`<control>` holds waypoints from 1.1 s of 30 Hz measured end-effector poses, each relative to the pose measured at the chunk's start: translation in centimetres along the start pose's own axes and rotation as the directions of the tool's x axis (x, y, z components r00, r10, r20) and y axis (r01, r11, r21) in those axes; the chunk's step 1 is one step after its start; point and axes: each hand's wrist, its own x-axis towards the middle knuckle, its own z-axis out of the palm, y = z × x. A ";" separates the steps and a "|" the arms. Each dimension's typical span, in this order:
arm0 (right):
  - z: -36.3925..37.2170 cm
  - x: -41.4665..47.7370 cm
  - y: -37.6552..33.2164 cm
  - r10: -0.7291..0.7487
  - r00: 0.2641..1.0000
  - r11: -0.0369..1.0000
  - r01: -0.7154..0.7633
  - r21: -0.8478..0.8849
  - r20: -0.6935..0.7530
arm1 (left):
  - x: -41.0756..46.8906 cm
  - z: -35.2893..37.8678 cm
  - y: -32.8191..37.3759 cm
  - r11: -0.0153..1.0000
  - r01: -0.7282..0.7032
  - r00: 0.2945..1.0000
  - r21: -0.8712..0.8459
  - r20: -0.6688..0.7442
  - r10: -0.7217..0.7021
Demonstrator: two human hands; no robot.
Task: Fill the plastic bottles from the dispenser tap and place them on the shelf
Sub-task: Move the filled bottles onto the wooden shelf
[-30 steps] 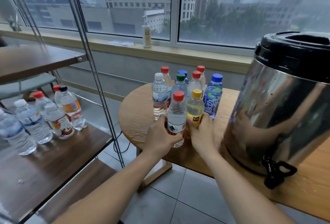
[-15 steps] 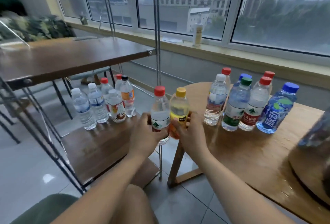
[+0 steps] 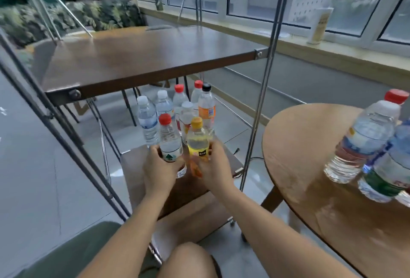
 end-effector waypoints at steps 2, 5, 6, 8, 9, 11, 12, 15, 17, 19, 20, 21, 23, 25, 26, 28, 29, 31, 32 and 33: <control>1.8 1.2 0.0 0.024 0.999 0.998 -0.026 0.055 0.048 | 1.0 -0.2 -0.5 0.999 0.053 0.997 0.010 -0.056 -0.052; 4.6 3.2 0.6 0.014 0.999 0.997 -0.018 0.074 0.052 | 2.3 -0.3 -1.4 0.996 0.088 0.982 0.023 -0.171 -0.083; 5.3 3.7 0.8 0.003 0.998 0.999 -0.006 0.050 0.067 | 2.8 -0.2 -1.9 0.995 0.099 0.973 0.022 -0.210 -0.092; 6.5 4.8 1.2 -0.034 0.996 0.996 0.041 -0.081 0.078 | 3.8 -0.1 -2.9 0.995 0.102 0.961 0.012 -0.259 -0.096; 6.8 5.4 1.3 -0.059 0.996 0.985 0.070 -0.159 0.072 | 4.1 0.0 -3.1 0.994 0.109 0.957 -0.015 -0.270 -0.109; 7.3 6.5 1.3 -0.086 0.993 0.965 0.102 -0.241 0.074 | 5.1 0.4 -3.4 0.990 0.129 0.943 -0.064 -0.302 -0.143; 7.3 6.9 1.2 -0.078 0.993 0.969 0.095 -0.230 0.084 | 5.5 0.7 -3.3 0.986 0.142 0.929 -0.085 -0.332 -0.162; 7.7 8.1 1.1 -0.038 0.995 0.989 0.051 -0.139 0.093 | 7.4 2.1 -4.0 0.960 0.223 0.877 -0.170 -0.396 -0.274; 7.9 8.7 1.3 -0.049 0.995 0.989 0.061 -0.134 0.090 | 8.4 2.7 -4.5 0.931 0.270 0.846 -0.247 -0.401 -0.352; 8.0 9.3 1.4 -0.059 0.994 0.984 0.074 -0.163 0.096 | 9.3 3.1 -4.8 0.912 0.276 0.821 -0.303 -0.419 -0.388; 8.1 9.5 1.5 -0.058 0.993 0.979 0.076 -0.187 0.101 | 9.6 3.4 -4.8 0.907 0.271 0.811 -0.322 -0.431 -0.396; 8.2 9.8 1.7 -0.058 0.992 0.975 0.080 -0.209 0.109 | 9.9 3.6 -4.8 0.904 0.262 0.803 -0.338 -0.443 -0.398; 8.4 10.2 1.9 -0.056 0.990 0.964 0.087 -0.253 0.126 | 10.2 3.9 -4.8 0.901 0.246 0.789 -0.357 -0.465 -0.400; 8.5 10.3 1.9 -0.049 0.990 0.961 0.084 -0.264 0.135 | 10.3 4.2 -4.6 0.900 0.241 0.775 -0.364 -0.486 -0.404; 8.5 10.3 1.8 -0.038 0.990 0.963 0.073 -0.261 0.137 | 10.3 4.3 -4.5 0.899 0.245 0.769 -0.362 -0.492 -0.408; 8.4 10.1 1.4 -0.014 0.990 0.969 0.048 -0.243 0.142 | 10.4 4.3 -4.7 0.896 0.248 0.760 -0.369 -0.499 -0.417; 8.3 10.0 1.3 -0.004 0.989 0.973 0.038 -0.227 0.147 | 10.3 4.3 -4.8 0.891 0.256 0.757 -0.375 -0.495 -0.426; 7.7 9.4 0.9 0.007 0.986 0.977 0.028 -0.211 0.165 | 9.8 4.2 -4.7 0.878 0.267 0.751 -0.398 -0.485 -0.448; 7.3 9.1 0.7 0.011 0.985 0.978 0.026 -0.207 0.172 | 9.3 3.9 -4.3 0.874 0.256 0.754 -0.414 -0.480 -0.448; 6.8 8.8 0.5 0.011 0.985 0.980 0.024 -0.199 0.174 | 8.9 3.9 -4.2 0.874 0.249 0.765 -0.418 -0.468 -0.442</control>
